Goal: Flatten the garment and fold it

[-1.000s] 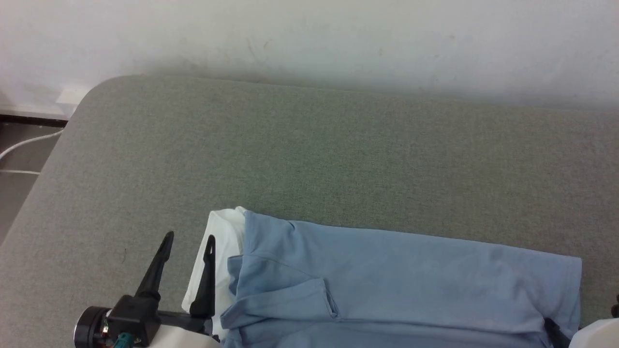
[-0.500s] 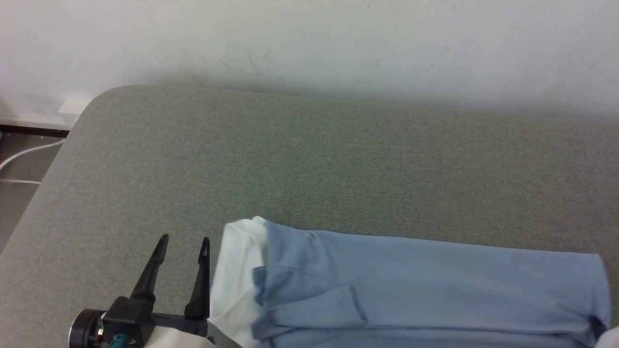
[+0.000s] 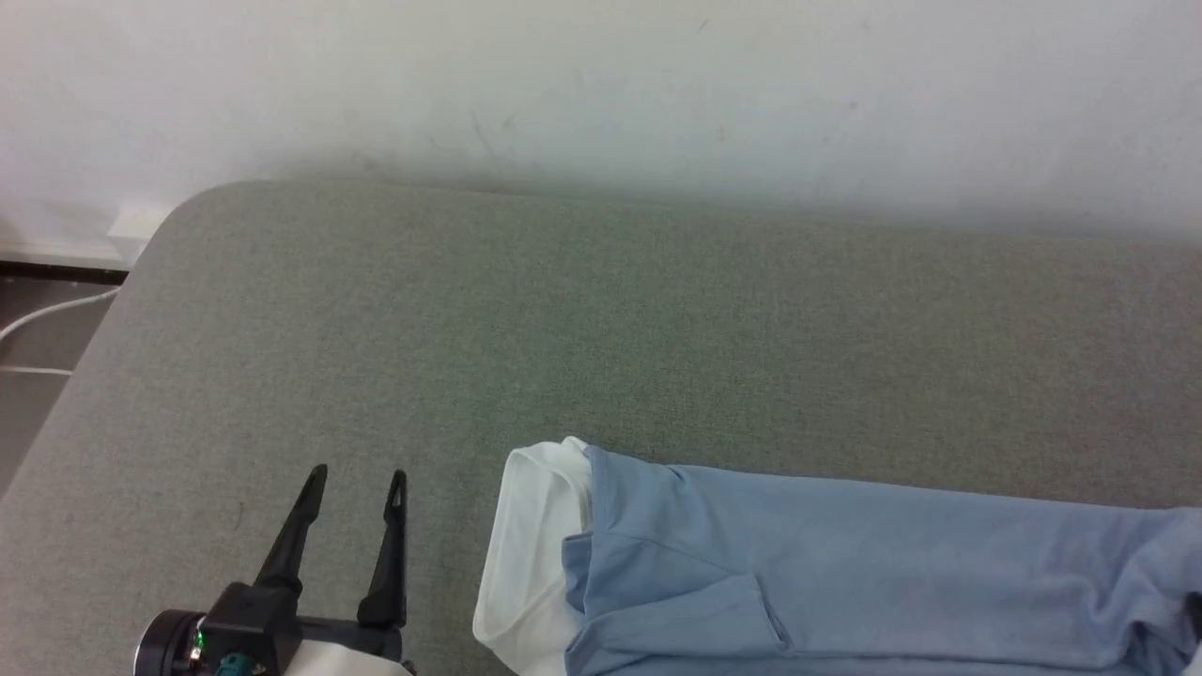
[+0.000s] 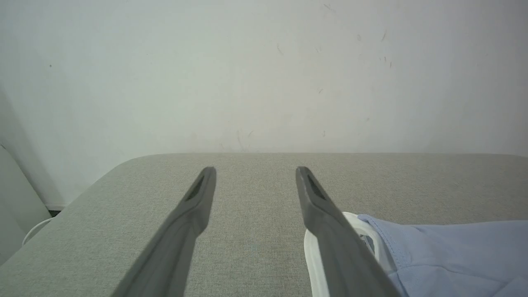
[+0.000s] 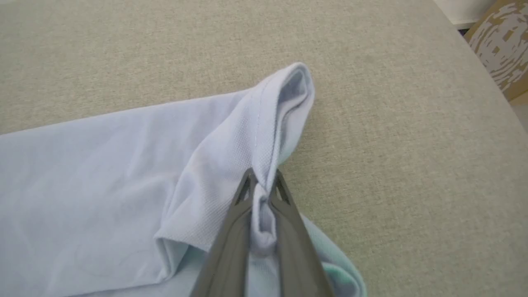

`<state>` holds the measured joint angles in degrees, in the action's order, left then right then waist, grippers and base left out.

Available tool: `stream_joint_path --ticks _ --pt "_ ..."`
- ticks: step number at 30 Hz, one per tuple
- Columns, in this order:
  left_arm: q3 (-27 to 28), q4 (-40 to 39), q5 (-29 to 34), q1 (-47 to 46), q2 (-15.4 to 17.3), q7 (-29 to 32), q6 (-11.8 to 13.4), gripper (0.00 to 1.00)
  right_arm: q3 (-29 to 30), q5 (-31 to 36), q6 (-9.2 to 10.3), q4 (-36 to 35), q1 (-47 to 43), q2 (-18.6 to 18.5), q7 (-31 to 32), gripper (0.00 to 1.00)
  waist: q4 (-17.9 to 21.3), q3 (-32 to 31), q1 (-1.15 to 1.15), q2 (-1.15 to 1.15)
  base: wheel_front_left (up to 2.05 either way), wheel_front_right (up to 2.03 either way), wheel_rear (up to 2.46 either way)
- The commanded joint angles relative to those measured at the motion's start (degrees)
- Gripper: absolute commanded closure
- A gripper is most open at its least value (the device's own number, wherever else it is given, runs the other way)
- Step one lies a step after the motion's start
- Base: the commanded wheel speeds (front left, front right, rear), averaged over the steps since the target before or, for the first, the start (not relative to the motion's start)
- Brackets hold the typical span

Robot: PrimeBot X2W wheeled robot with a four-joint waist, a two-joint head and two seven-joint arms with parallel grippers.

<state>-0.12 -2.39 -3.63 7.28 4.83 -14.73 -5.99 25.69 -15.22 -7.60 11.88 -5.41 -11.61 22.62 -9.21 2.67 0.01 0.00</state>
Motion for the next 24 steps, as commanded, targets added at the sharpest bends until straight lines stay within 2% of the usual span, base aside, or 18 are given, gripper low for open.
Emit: stream_joint_path --ticks 1,5,14,18,24 --pt "0.4 0.2 0.3 0.8 -0.3 -0.3 -0.2 0.00 -1.9 -0.8 0.11 -2.8 -1.4 0.1 1.4 1.00 0.0 -0.6 -0.01 0.00 0.00 0.00 0.00" --pt "0.5 0.6 0.1 1.1 -0.5 -0.3 -0.4 0.00 -7.1 -3.4 0.11 -10.4 -4.6 1.3 5.8 1.00 -0.4 -1.3 -0.01 0.00 0.00 0.00 0.00" --pt "-0.3 0.7 0.0 0.9 -0.8 -0.3 -0.8 0.00 -22.5 -10.6 0.11 -24.3 -8.3 0.3 14.5 1.00 -2.8 -1.8 -0.01 0.00 0.00 0.00 0.00" --pt "-0.4 0.4 -0.1 0.7 -0.9 -0.3 -0.9 0.00 -29.0 -14.6 0.11 -26.9 -6.6 2.4 17.1 1.00 -4.1 -1.6 -0.01 0.00 0.00 0.00 0.00" --pt "-1.3 0.3 -0.5 -0.1 -1.1 -0.3 -1.1 0.00 -36.6 -17.5 0.11 -26.1 -1.1 5.2 18.5 1.00 -6.7 -0.9 -0.01 0.00 0.00 0.00 0.00"
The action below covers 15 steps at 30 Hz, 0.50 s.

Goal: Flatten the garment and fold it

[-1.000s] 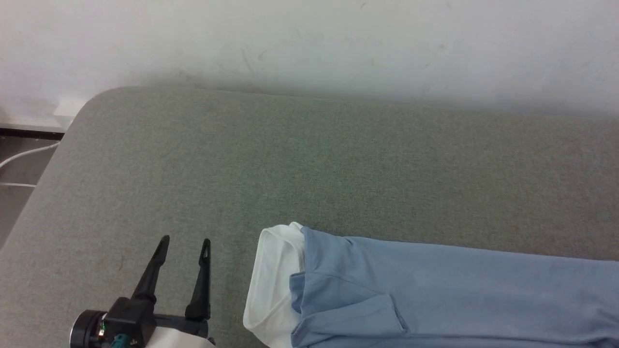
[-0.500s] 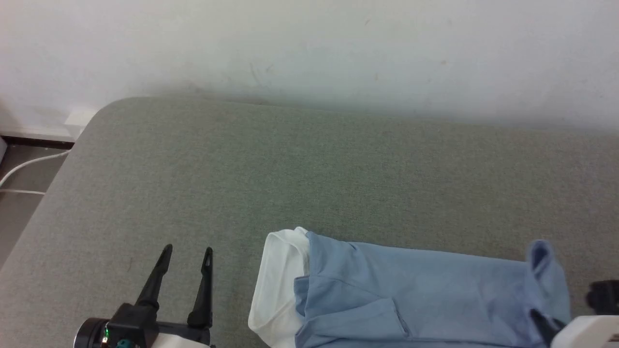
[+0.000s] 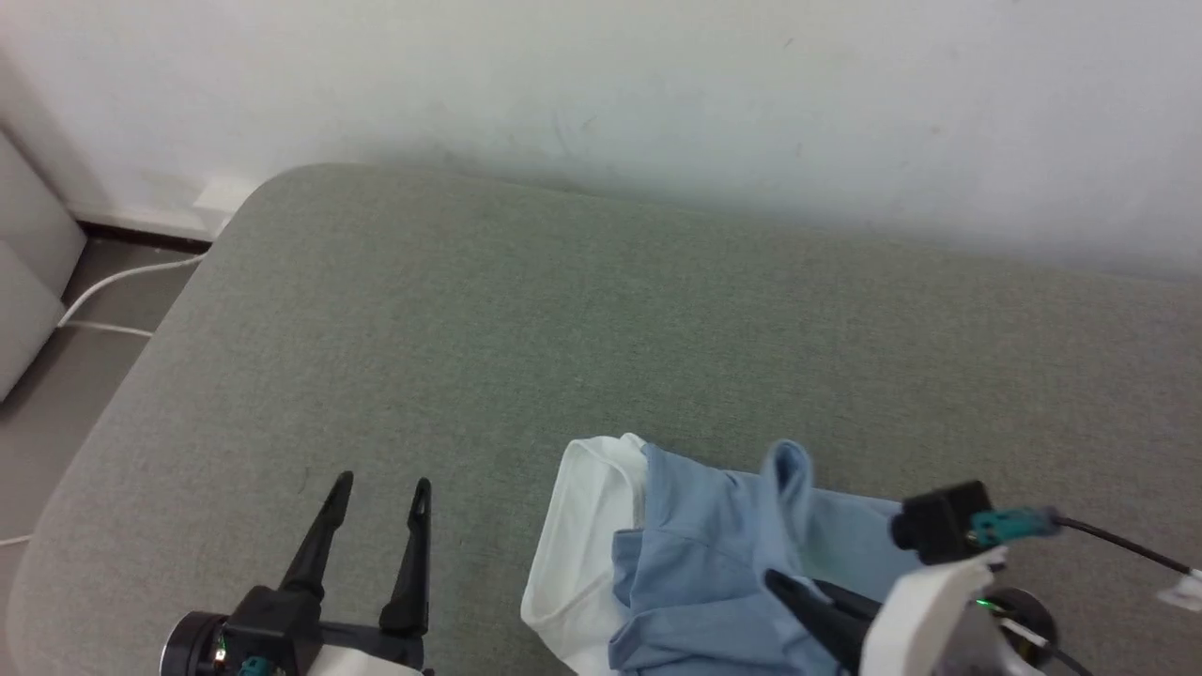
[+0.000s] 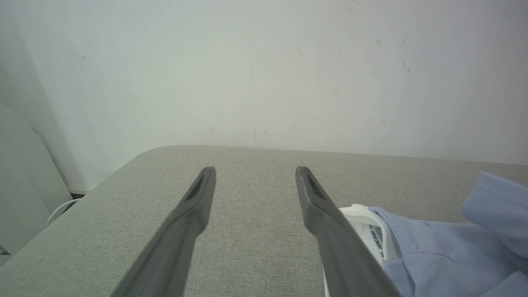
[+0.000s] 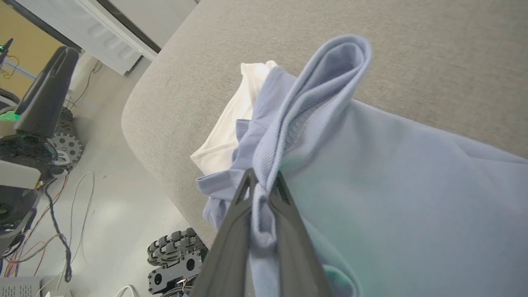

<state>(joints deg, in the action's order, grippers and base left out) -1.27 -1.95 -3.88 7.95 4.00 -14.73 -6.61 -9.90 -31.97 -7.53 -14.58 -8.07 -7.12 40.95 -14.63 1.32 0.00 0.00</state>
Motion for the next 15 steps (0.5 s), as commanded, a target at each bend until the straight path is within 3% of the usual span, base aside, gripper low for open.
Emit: stream_joint_path --ticks 1,15 --pt "-0.2 0.0 -0.3 -0.8 -0.3 -0.3 -0.5 0.00 -2.1 -1.1 0.04 0.9 2.5 1.2 0.2 1.00 -1.6 0.6 0.00 0.00 0.00 0.00 0.00" --pt "-1.1 1.1 -0.5 -2.6 -0.5 -0.3 -0.7 0.00 -8.2 -0.2 0.04 17.7 14.6 3.9 -3.7 1.00 -6.4 2.9 0.00 0.00 0.00 0.00 0.00"
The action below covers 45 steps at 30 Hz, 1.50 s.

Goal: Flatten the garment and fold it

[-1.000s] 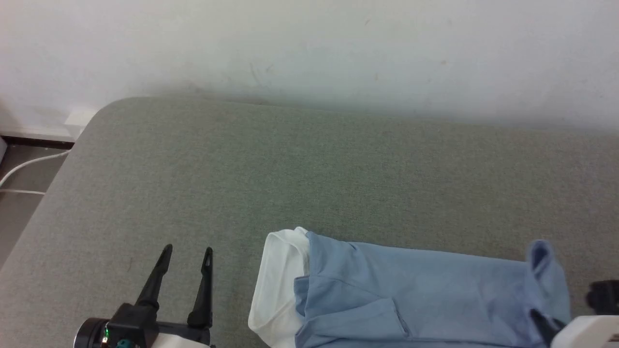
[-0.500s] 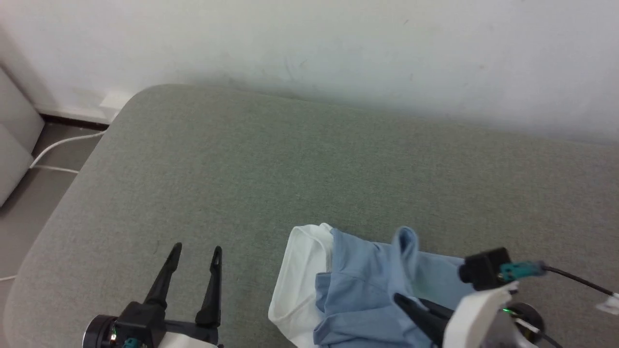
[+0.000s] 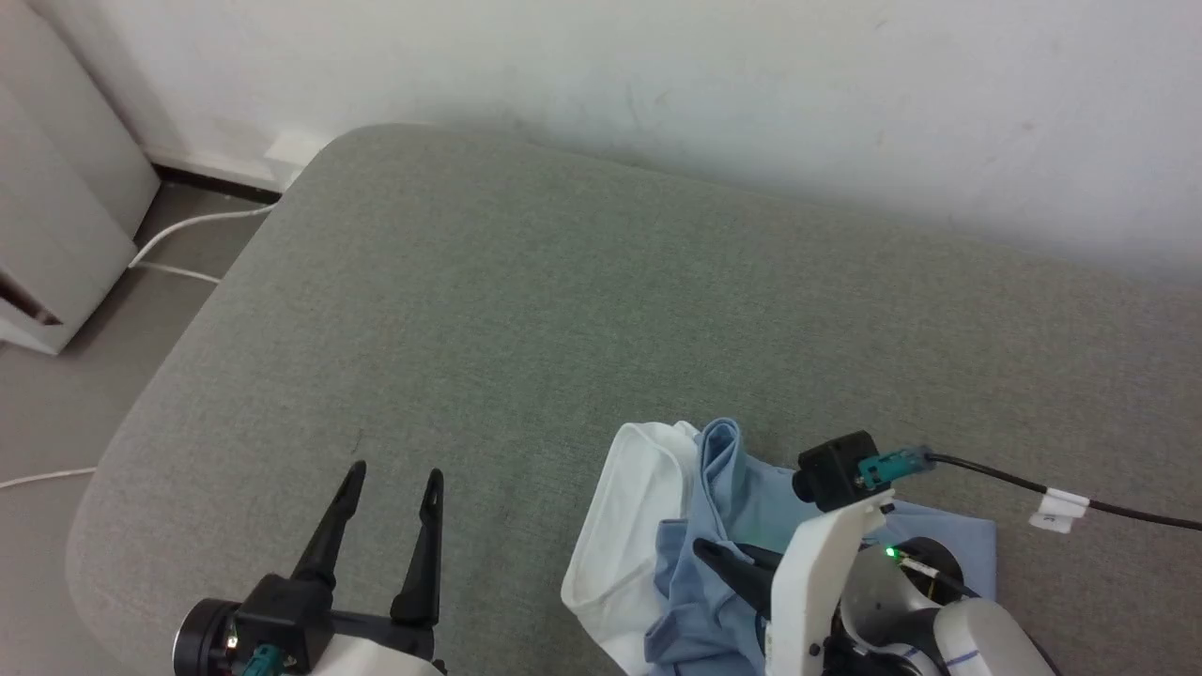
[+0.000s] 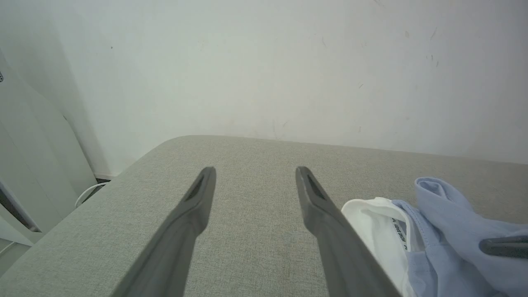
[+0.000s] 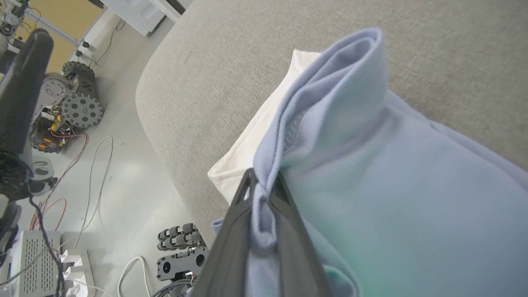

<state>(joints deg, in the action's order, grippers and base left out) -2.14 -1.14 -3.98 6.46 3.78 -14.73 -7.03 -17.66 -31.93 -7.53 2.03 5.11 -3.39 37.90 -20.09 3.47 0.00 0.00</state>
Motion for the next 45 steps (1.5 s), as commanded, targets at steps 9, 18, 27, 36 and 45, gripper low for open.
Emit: stream_joint_path --ticks 9,18,27,36,45 --pt "0.1 0.7 -0.6 -1.5 -0.5 -0.3 -0.4 0.00 -5.6 -1.0 0.04 6.2 4.2 0.4 -3.9 0.00 -1.8 1.3 0.00 0.00 0.00 0.00 0.00" --pt "0.8 1.2 -0.3 -1.5 -0.5 -0.3 -0.4 0.00 -9.2 -0.9 0.04 5.5 8.3 -3.4 -10.1 0.00 0.6 -0.1 0.00 0.00 0.00 0.00 0.00" --pt "1.0 1.0 -0.6 -0.9 -0.1 -0.3 -0.4 0.00 -6.3 15.1 0.04 6.9 16.4 -12.2 -30.4 0.00 5.1 -2.0 0.00 0.00 0.00 0.00 0.00" --pt "2.0 0.1 -1.1 0.3 -0.1 -0.3 -0.4 0.00 5.4 23.7 0.04 5.1 11.5 -14.1 -39.4 0.00 9.6 -3.3 0.00 0.00 0.00 0.00 0.00" --pt "1.9 -0.9 -1.6 0.5 0.2 -0.3 -0.5 0.00 18.9 24.7 0.04 -4.4 -3.1 -8.2 -45.9 0.00 11.8 -3.2 0.00 0.00 0.00 0.00 0.00"
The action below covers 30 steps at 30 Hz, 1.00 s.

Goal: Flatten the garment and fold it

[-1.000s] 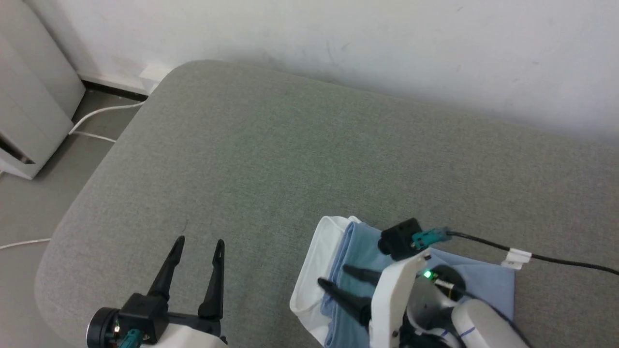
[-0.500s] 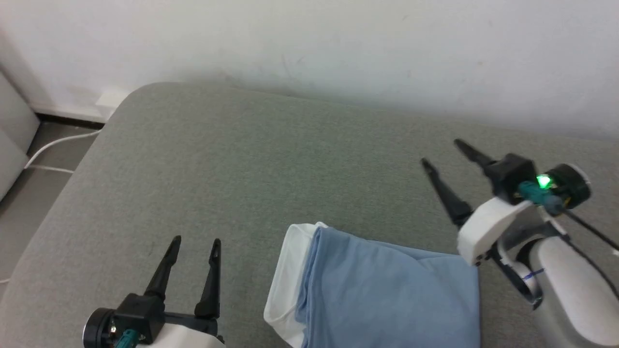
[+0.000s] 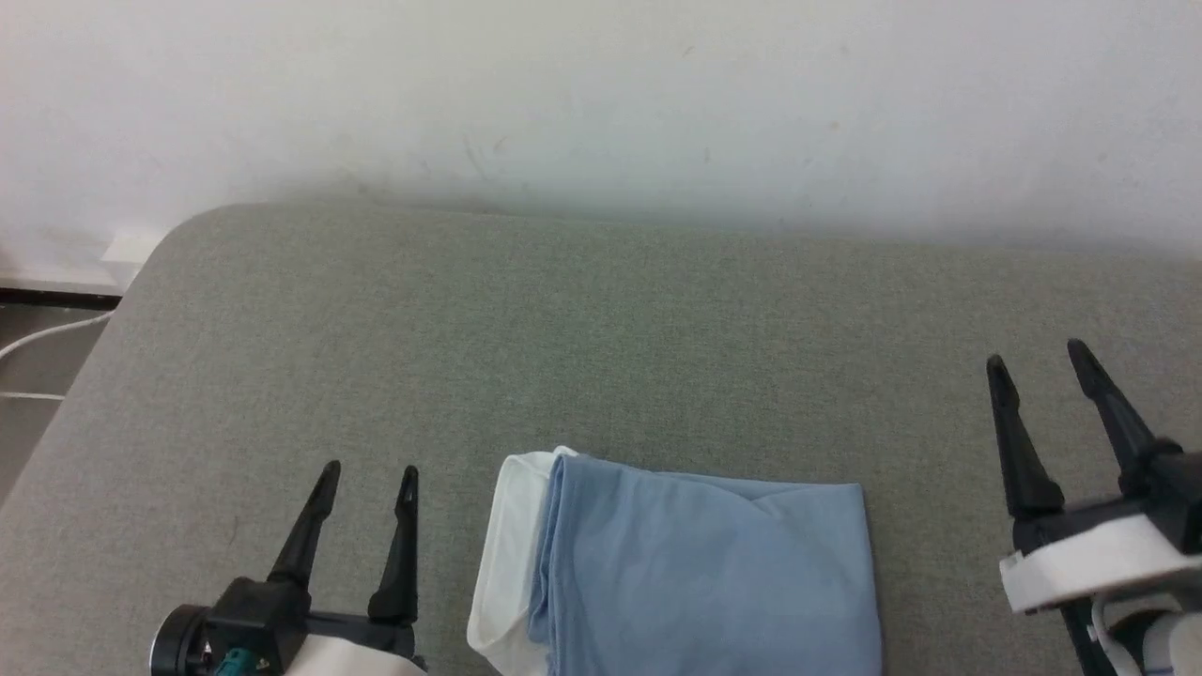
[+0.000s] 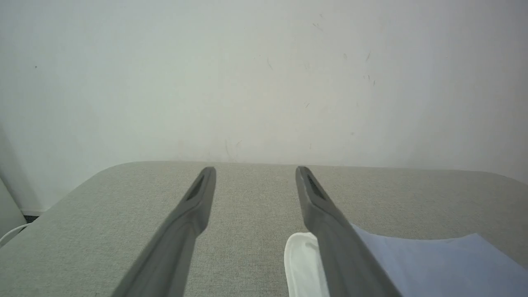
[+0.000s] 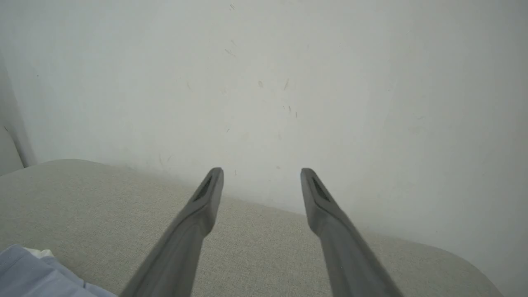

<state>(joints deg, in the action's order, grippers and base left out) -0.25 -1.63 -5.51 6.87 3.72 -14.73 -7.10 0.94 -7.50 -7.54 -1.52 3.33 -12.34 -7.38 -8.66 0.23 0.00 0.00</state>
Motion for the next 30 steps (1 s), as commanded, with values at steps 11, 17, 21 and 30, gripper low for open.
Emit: stream_joint_path --ticks 11,17,21,30 --pt "-0.9 -0.9 -0.1 -0.5 0.8 -0.3 -0.4 0.00 4.0 2.6 0.05 -7.0 -13.2 7.4 -5.9 0.00 0.9 0.6 0.00 0.00 0.00 0.00 0.00" --pt "-1.2 -0.7 0.0 -0.4 0.5 -0.3 -0.4 0.00 2.9 3.2 0.05 -5.6 -14.6 8.2 -6.4 0.00 0.8 0.7 0.00 0.00 0.00 0.00 0.00" --pt "-1.5 -0.4 0.2 -0.5 0.5 -0.3 -0.4 0.00 2.9 3.2 0.05 -4.9 -14.7 8.4 -6.0 0.00 0.5 0.7 0.00 0.00 0.00 0.00 0.00" --pt "-2.3 1.1 -0.3 -1.0 0.8 -0.3 -0.4 0.00 -2.2 -9.9 0.05 -4.9 -16.0 3.5 10.8 0.00 -0.2 2.6 0.00 0.00 0.00 0.00 0.00"
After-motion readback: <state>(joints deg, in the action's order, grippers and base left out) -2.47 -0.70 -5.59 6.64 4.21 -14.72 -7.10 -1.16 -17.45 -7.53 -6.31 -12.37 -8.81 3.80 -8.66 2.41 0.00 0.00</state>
